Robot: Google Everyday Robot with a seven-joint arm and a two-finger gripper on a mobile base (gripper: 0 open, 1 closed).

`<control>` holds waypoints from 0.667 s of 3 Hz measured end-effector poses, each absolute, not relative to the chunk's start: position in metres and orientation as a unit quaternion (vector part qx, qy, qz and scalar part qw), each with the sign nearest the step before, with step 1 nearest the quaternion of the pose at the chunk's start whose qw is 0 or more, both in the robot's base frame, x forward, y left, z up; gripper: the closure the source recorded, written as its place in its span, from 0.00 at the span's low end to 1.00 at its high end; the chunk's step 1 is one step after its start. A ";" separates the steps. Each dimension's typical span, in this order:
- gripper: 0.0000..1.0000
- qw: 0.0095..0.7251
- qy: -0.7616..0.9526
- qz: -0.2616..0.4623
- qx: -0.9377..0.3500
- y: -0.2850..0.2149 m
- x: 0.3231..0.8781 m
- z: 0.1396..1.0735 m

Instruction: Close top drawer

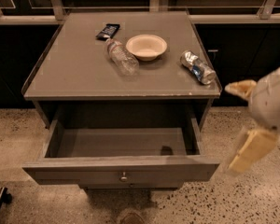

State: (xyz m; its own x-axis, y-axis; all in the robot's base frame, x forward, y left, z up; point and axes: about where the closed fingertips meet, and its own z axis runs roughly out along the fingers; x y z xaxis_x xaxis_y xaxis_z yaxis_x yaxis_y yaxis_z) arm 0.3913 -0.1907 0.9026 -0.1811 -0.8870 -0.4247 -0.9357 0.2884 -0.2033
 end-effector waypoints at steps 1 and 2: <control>0.00 0.283 0.780 0.120 -0.545 -0.157 0.370 0.847; 0.18 0.301 0.793 0.148 -0.509 -0.140 0.363 0.826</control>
Offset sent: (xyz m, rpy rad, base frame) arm -0.0181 0.0254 -0.0432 0.1431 0.0134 -0.0468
